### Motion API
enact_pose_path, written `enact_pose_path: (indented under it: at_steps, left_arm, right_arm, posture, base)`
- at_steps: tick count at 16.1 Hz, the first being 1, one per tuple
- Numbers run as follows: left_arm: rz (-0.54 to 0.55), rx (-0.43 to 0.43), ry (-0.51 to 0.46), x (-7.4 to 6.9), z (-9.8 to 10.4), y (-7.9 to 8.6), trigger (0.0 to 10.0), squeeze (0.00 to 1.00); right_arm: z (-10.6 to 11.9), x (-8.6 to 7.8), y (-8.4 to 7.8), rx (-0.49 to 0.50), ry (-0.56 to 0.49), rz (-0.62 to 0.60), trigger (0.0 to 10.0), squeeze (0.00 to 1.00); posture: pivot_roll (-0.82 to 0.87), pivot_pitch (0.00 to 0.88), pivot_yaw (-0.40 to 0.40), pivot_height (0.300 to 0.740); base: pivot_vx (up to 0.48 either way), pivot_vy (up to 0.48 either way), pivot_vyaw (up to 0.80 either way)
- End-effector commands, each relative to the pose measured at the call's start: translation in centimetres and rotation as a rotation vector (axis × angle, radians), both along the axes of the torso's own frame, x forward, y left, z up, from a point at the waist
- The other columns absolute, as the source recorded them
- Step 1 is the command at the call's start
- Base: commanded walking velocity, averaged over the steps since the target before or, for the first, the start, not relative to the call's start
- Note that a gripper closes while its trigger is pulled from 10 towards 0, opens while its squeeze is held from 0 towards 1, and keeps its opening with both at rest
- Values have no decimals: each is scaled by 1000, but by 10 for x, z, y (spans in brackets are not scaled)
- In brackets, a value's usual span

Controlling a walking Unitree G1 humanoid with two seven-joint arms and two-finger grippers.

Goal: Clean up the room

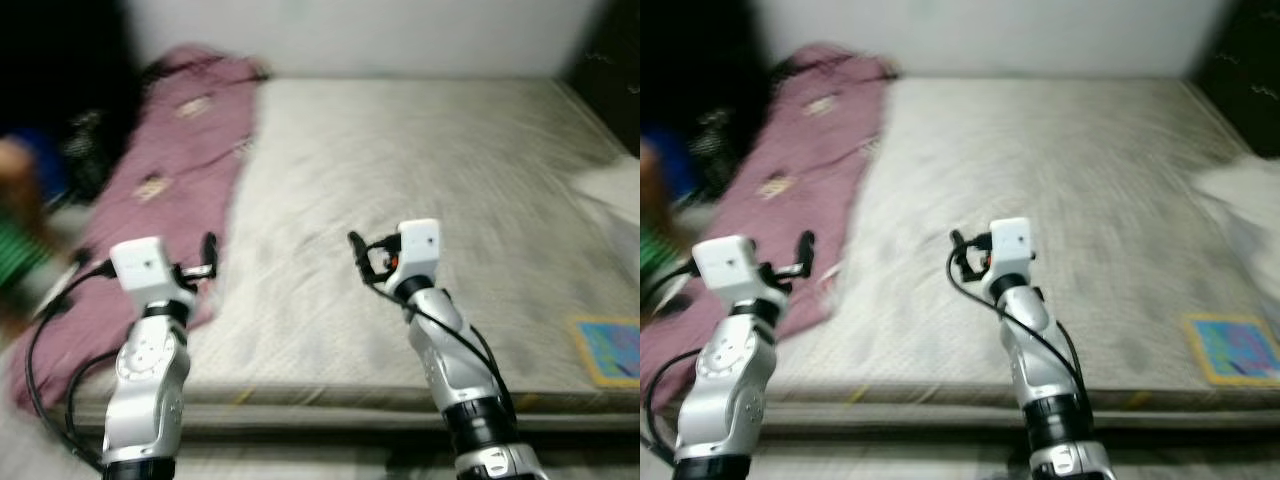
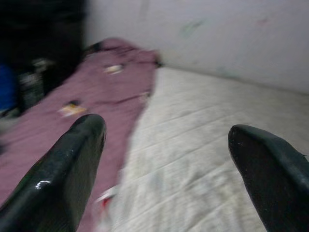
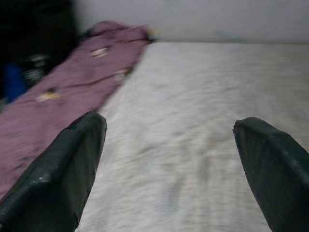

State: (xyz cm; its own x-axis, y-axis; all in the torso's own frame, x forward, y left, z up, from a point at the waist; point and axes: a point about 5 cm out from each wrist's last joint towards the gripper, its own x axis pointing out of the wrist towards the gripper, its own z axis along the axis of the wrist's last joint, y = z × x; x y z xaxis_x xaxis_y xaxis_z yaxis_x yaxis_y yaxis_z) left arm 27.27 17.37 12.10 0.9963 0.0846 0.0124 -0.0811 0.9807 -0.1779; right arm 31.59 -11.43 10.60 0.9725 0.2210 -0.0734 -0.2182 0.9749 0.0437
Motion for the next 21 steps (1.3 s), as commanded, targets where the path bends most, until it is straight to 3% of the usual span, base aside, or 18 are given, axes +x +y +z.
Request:
enact_pose_path:
  at_steps: [1,8,21]
  left_arm:
    - [-38,-3,-3,1,1,-12,10000,0]
    - [-38,-12,26,3,-2,-14,10000,0]
    - [-23,-41,39,3,-4,-13,10000,0]
  right_arm:
    - [-3,0,-12,-5,17,-35,10000,0]
    - [-4,0,-13,-1,22,-36,10000,0]
    - [-3,1,-13,-6,19,-29,10000,0]
  posture:
    - [-5,0,27,740]
    - [-4,0,26,740]
    - [-9,0,23,740]
  base:
    - [0,0,0]
    - [0,0,0]
    - [0,480,0]
